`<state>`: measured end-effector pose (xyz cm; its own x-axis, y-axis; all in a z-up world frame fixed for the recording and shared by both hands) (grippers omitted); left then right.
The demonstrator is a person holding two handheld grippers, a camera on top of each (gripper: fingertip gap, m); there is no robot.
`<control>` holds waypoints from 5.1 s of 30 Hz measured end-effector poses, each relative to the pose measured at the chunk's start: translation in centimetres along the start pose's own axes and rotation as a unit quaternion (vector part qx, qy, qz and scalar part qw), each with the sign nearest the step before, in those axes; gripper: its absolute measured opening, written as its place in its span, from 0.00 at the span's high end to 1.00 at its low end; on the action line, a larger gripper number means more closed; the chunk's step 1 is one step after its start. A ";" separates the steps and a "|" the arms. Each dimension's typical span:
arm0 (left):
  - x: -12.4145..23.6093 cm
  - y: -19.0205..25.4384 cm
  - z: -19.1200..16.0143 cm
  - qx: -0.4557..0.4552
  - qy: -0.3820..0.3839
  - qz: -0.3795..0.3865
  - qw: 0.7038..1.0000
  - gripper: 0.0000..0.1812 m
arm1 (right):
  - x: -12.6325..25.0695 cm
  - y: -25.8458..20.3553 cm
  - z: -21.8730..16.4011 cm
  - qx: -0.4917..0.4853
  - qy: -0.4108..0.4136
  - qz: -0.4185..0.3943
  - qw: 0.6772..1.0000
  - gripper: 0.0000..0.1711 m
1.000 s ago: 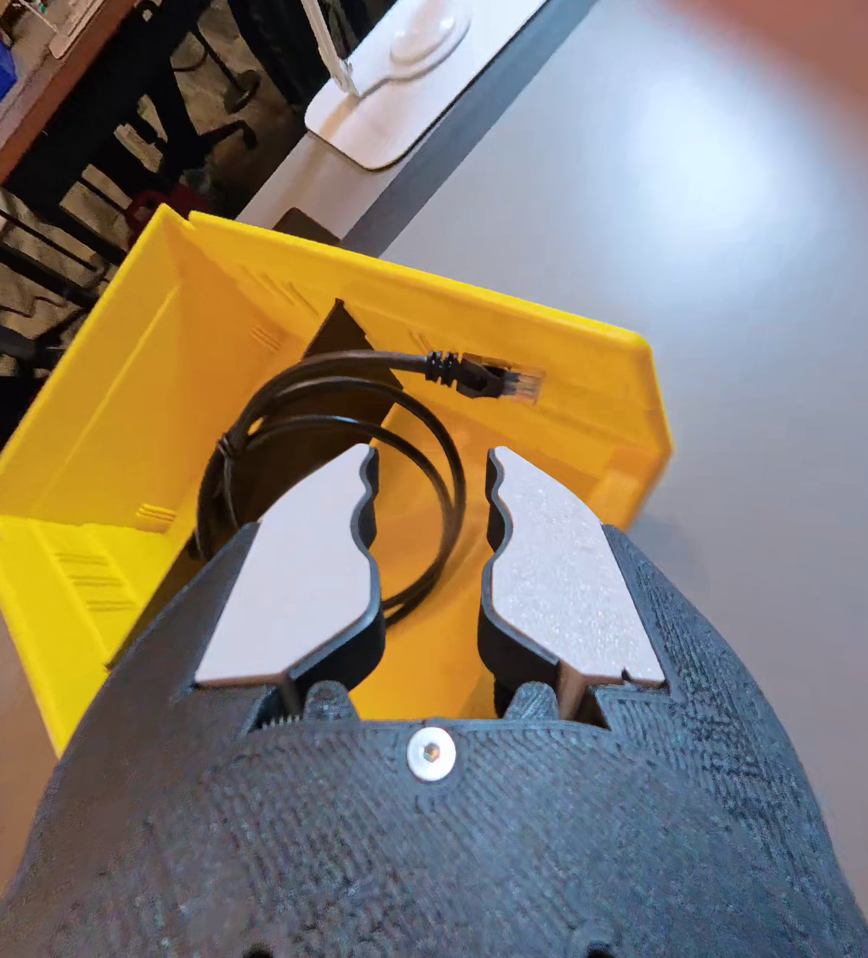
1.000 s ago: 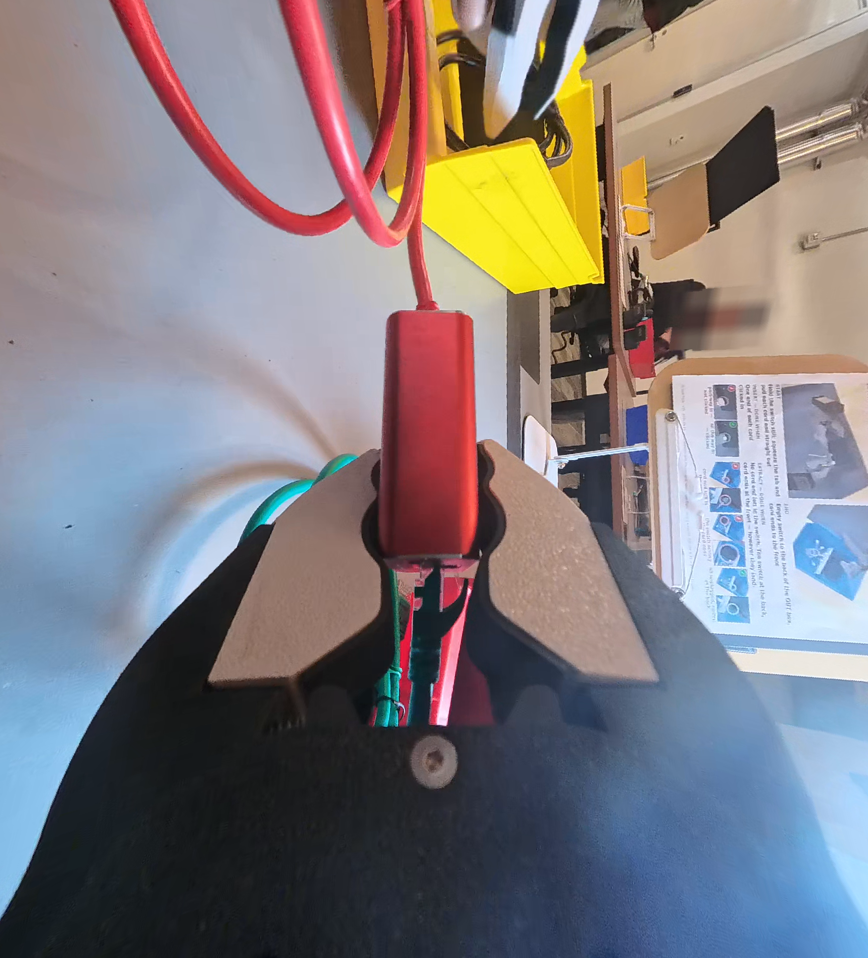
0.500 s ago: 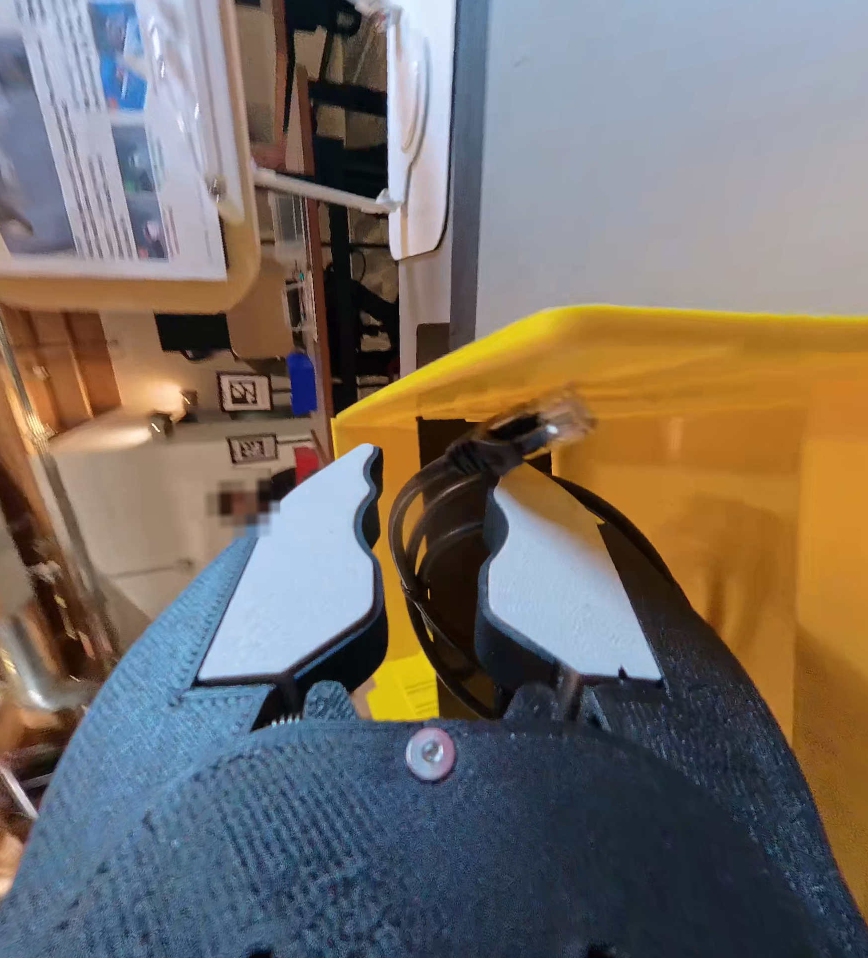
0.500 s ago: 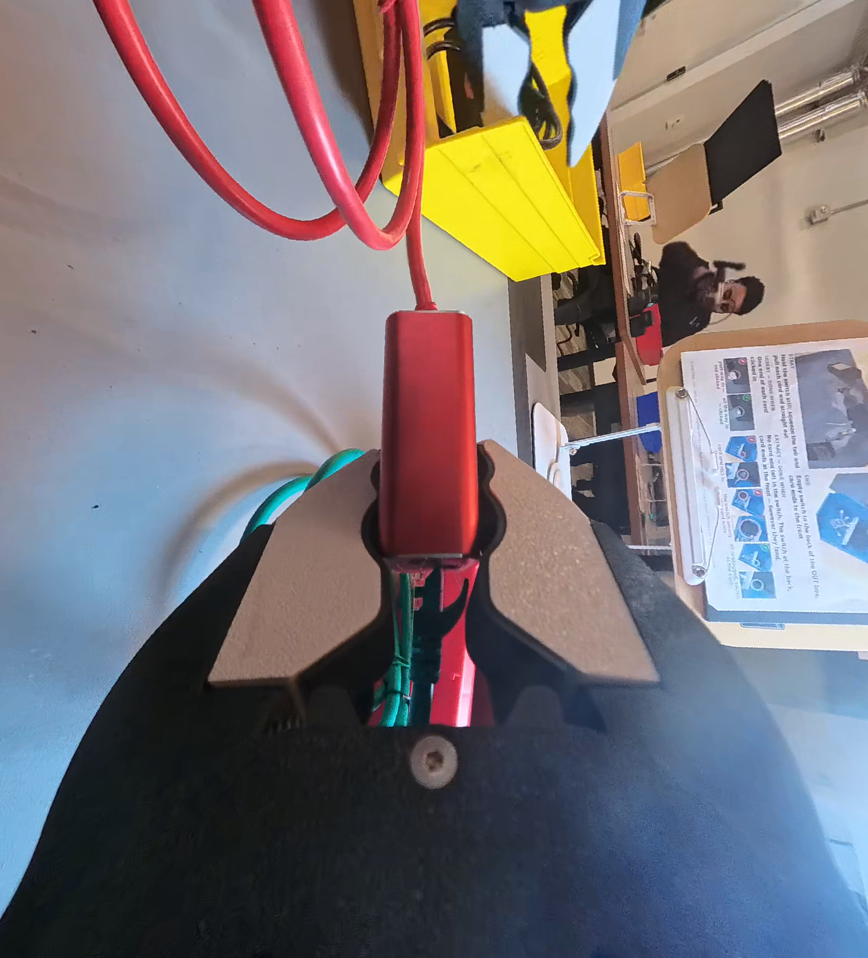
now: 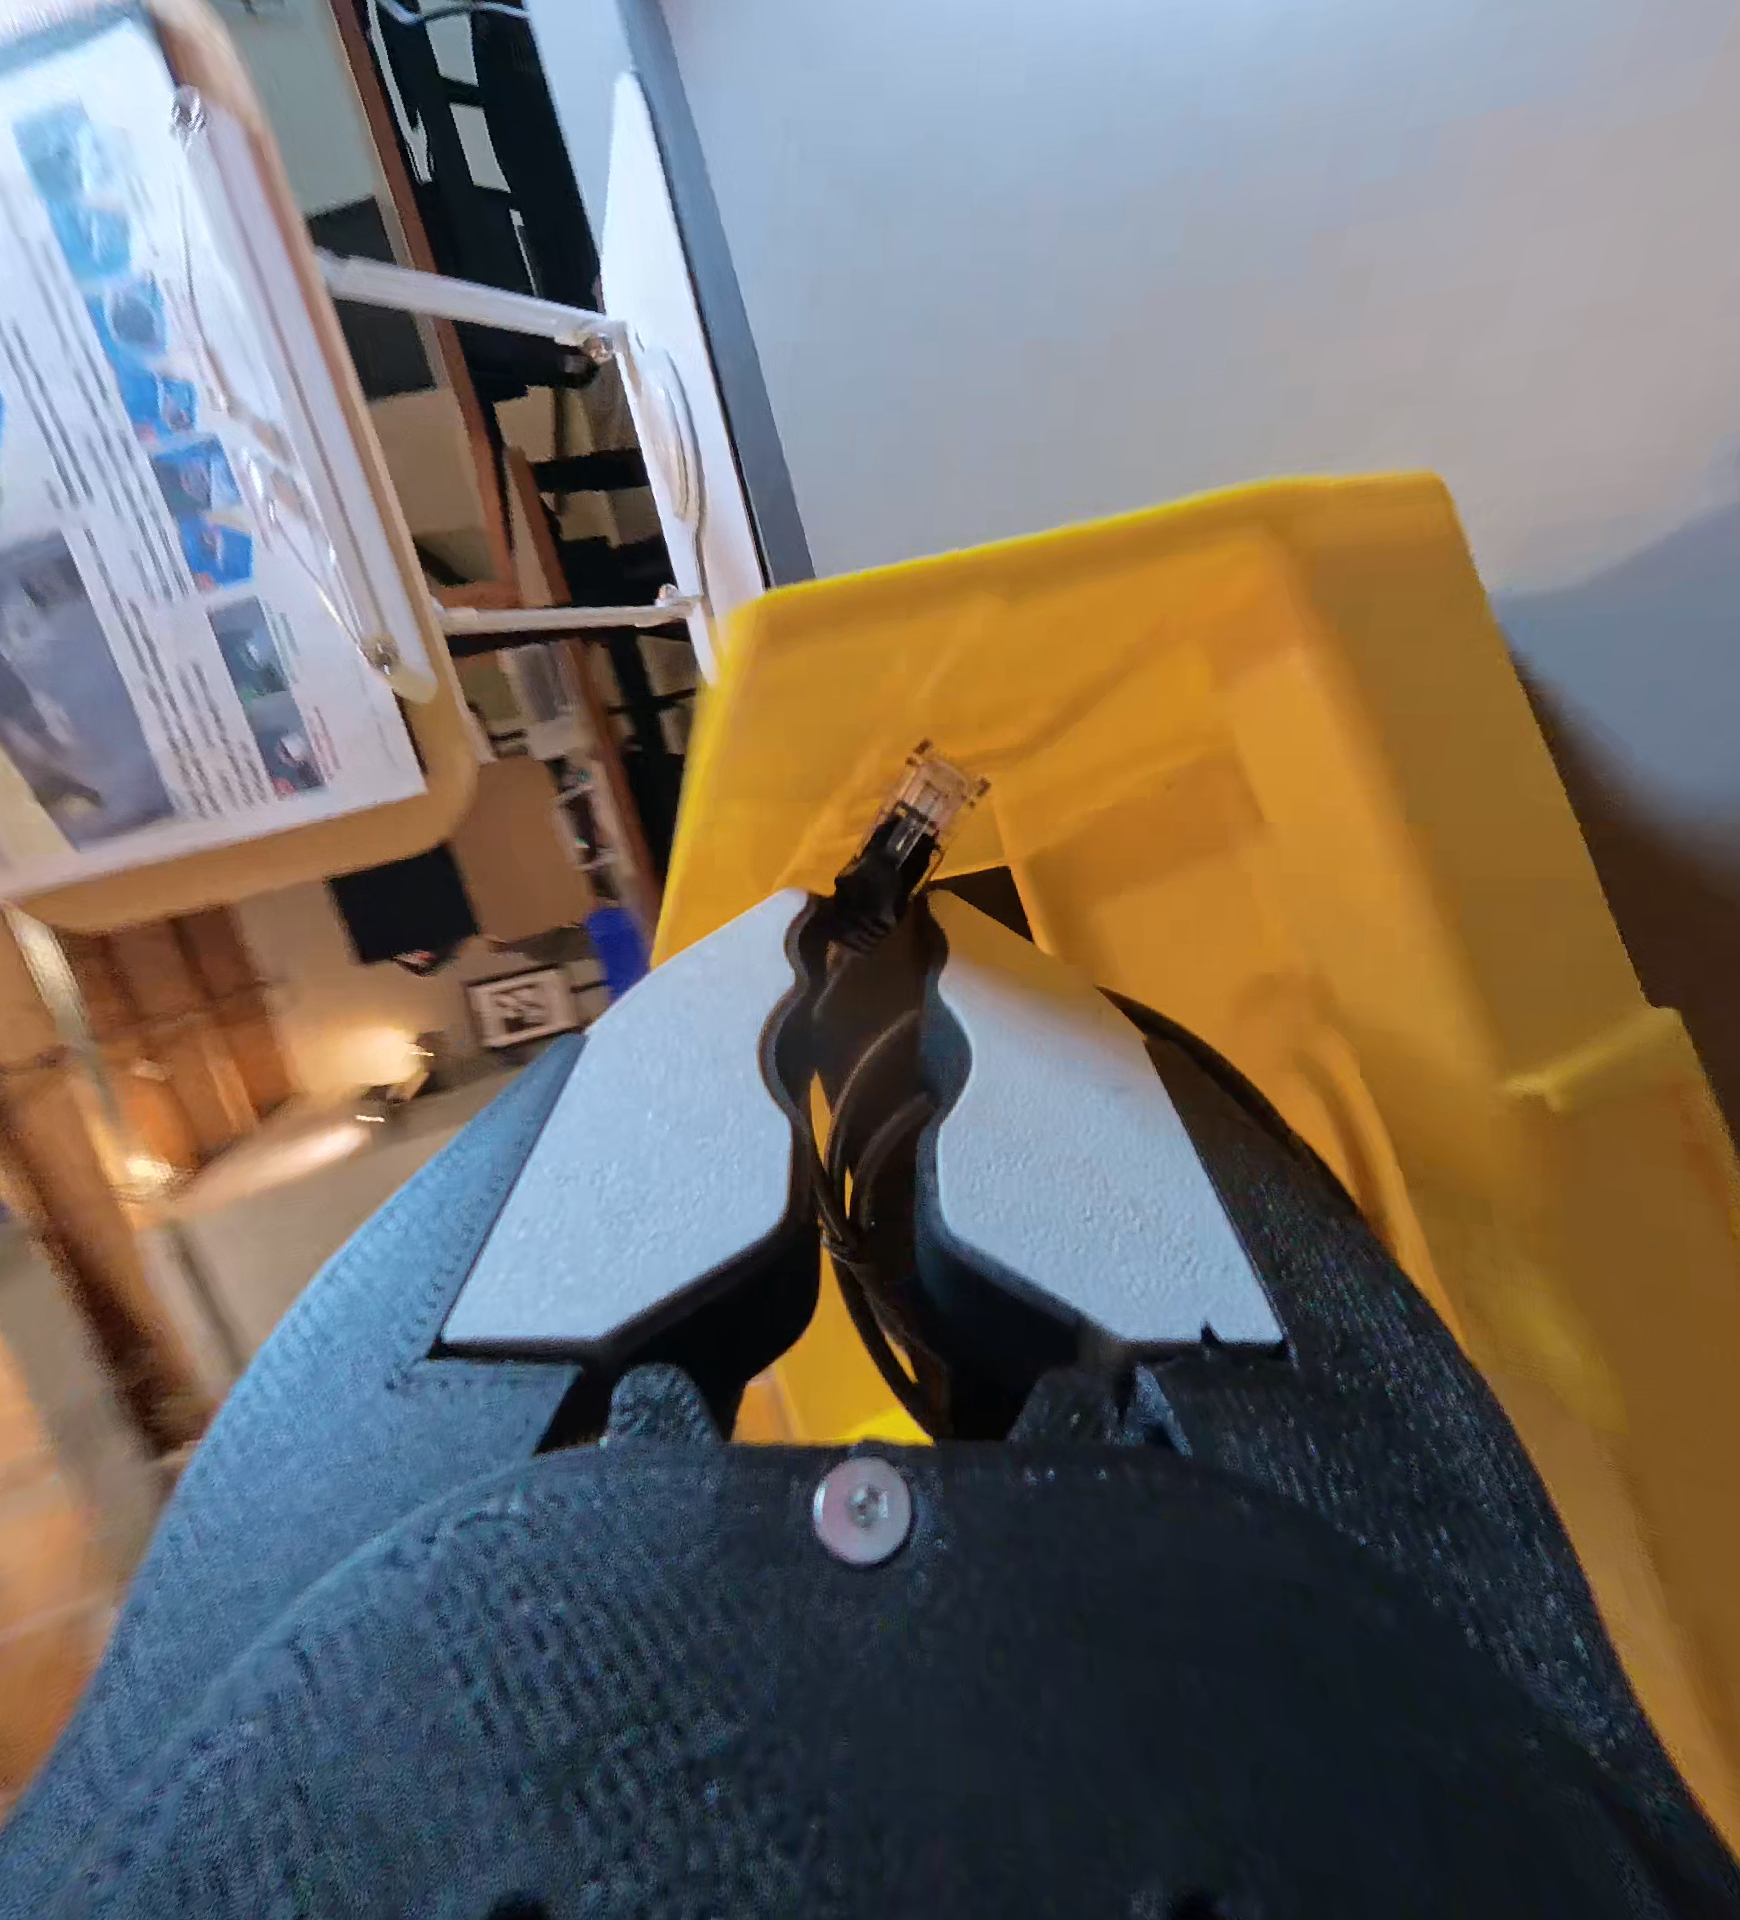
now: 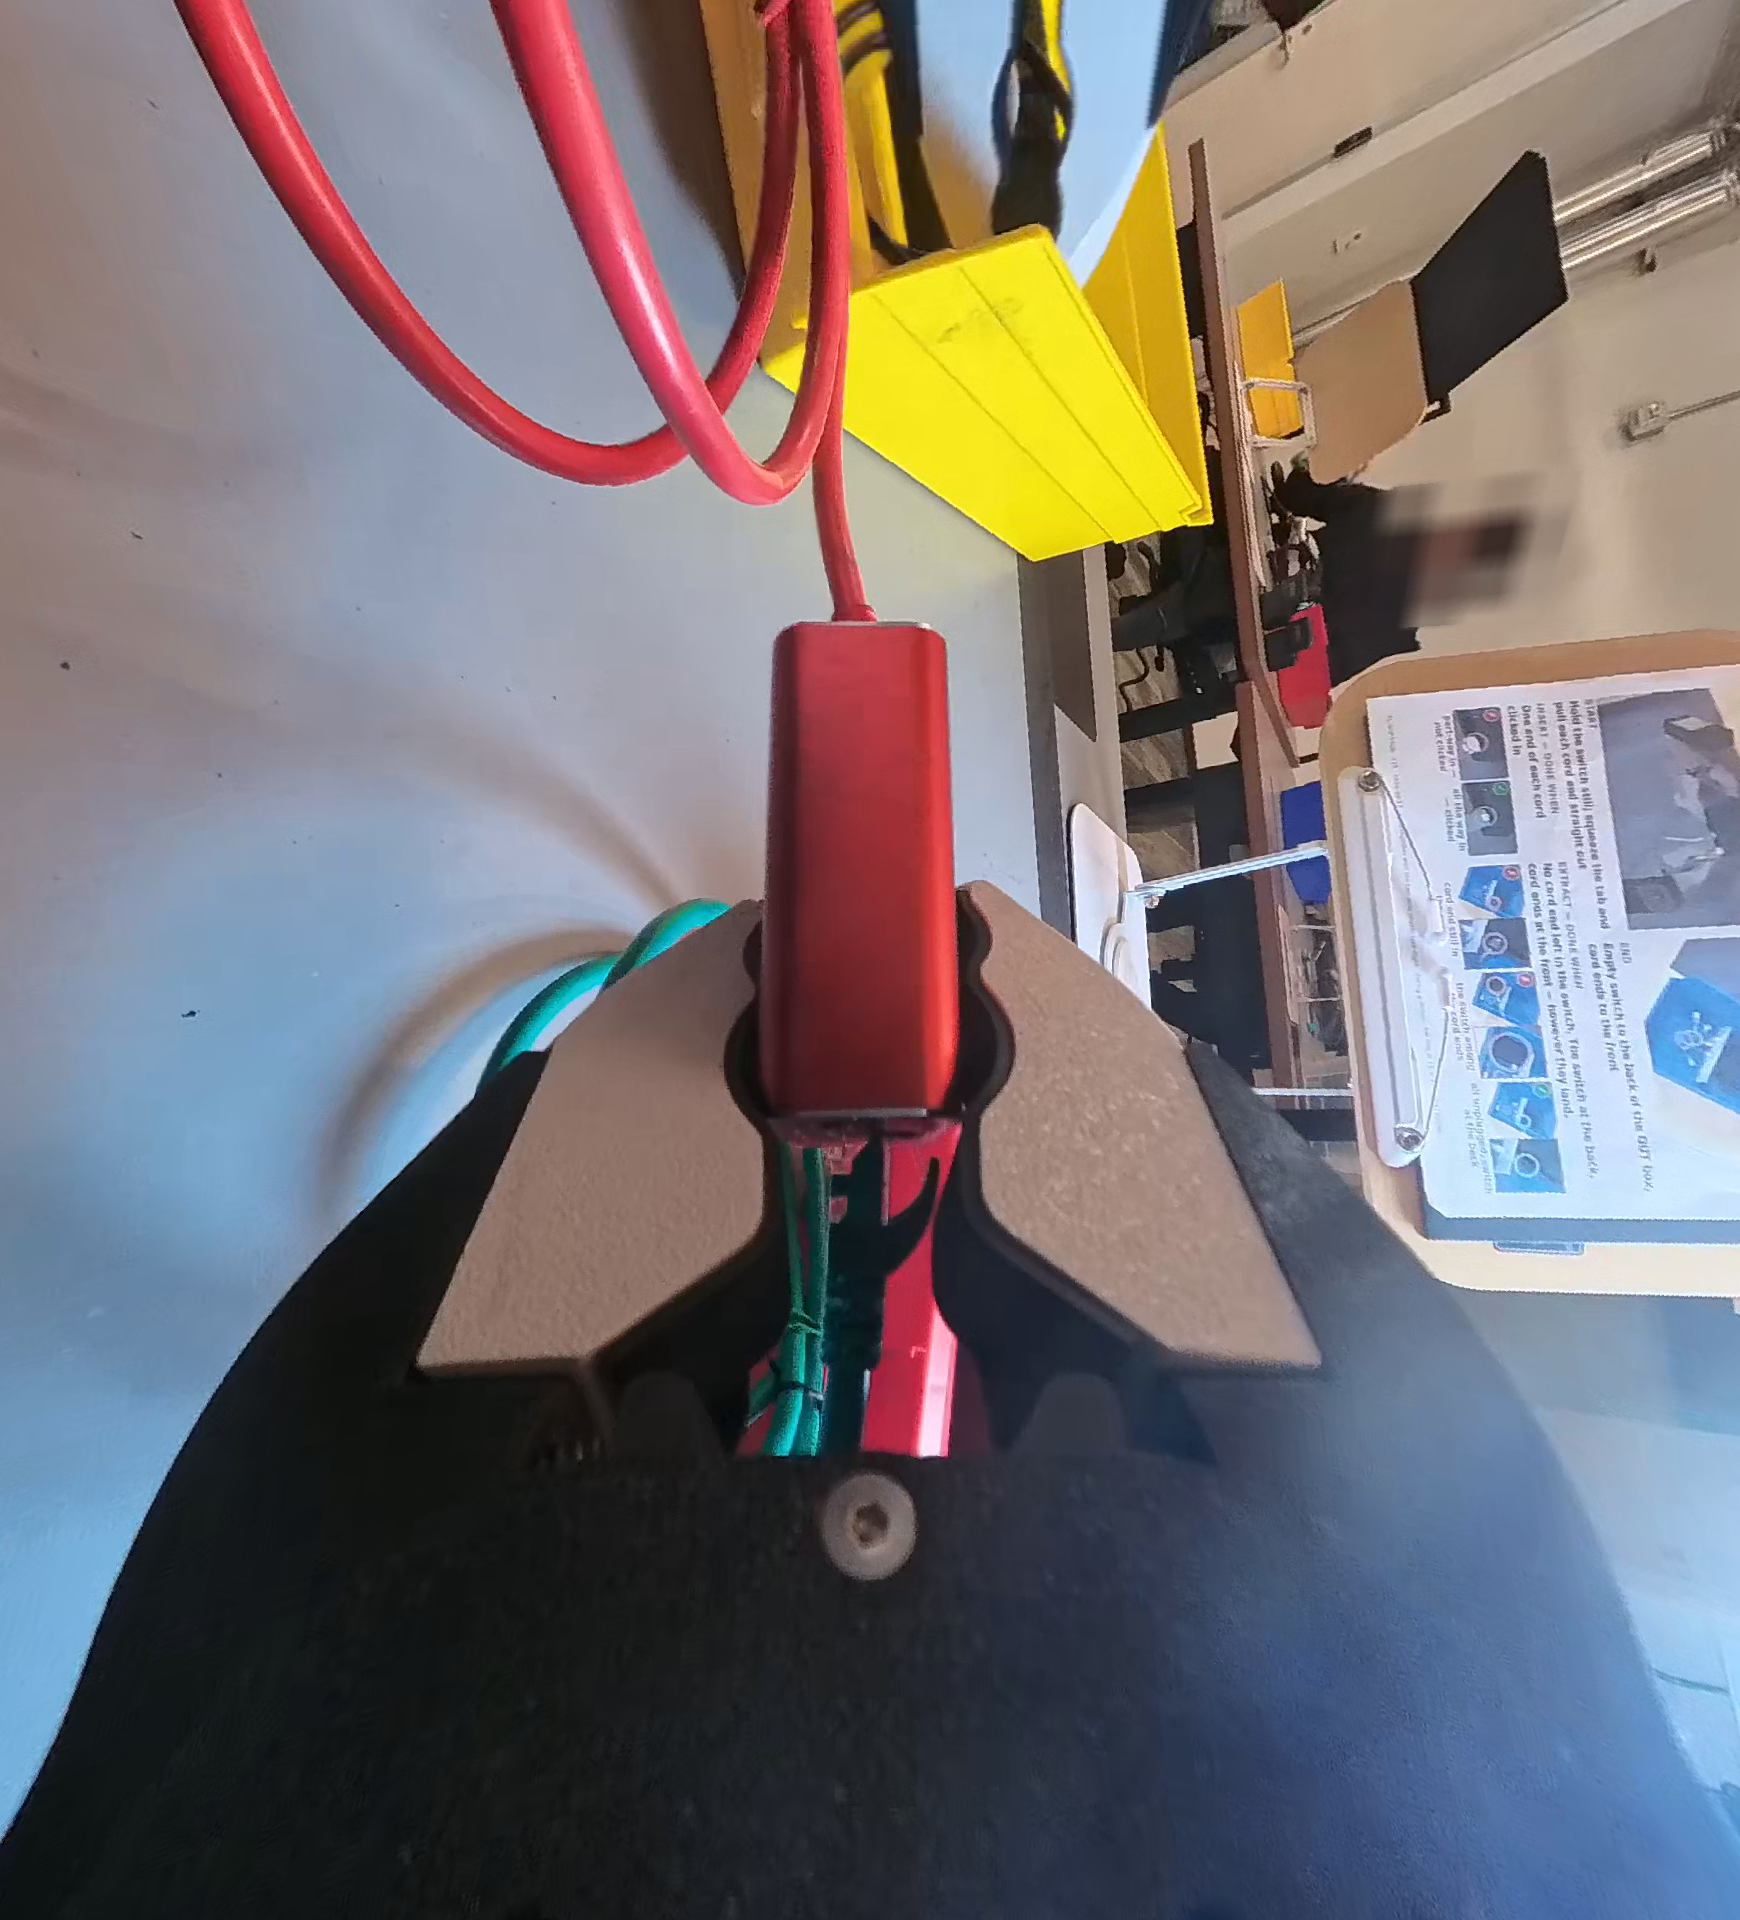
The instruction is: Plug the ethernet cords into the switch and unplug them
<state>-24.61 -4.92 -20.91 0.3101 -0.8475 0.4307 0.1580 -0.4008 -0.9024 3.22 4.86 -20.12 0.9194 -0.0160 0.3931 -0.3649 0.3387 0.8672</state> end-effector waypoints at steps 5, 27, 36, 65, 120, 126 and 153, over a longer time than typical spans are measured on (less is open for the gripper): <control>4.4 -5.6 -0.3 0.180 0.026 -0.074 0.981 0.92 | 0.0 0.6 0.1 -0.002 0.007 -0.015 1.000 0.83; 9.8 -0.3 11.3 0.296 0.144 -0.419 0.846 0.93 | 2.2 1.7 -1.2 0.018 -0.003 -0.045 0.999 0.83; 4.5 5.9 14.3 0.379 0.201 -0.397 0.812 0.93 | 3.6 1.3 -3.5 -0.012 -0.024 -0.055 0.998 0.83; 3.8 7.6 11.1 0.330 0.115 -0.450 0.822 0.89 | 3.4 1.4 -3.8 -0.030 -0.024 -0.057 0.998 0.83; 7.3 2.0 19.8 0.467 0.113 -0.575 0.663 0.97 | 1.1 -1.4 0.9 0.091 0.044 -0.076 0.992 0.83; 7.4 2.2 19.6 0.507 0.110 -0.597 0.612 0.97 | 1.0 -1.7 1.2 0.125 0.040 -0.095 0.987 0.83; 7.8 2.4 19.9 0.445 0.157 -0.496 0.729 0.97 | 0.7 -2.8 1.5 0.096 0.036 -0.108 0.989 0.83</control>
<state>-3.13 -5.60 -19.56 -0.5778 -0.3886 0.7178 0.7480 -0.6040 0.2751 4.71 2.49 -21.83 0.9845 0.0003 0.1755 -0.1735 0.1499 0.9734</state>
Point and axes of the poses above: each gripper's, where its closed fingertips meet, x back along the fingers, z out of its top, y = z × x across the jaws, the point moved 4 cm from there along x, back along the fingers, and after that the axes turned 5 degrees about x, right-handed, at the moved point
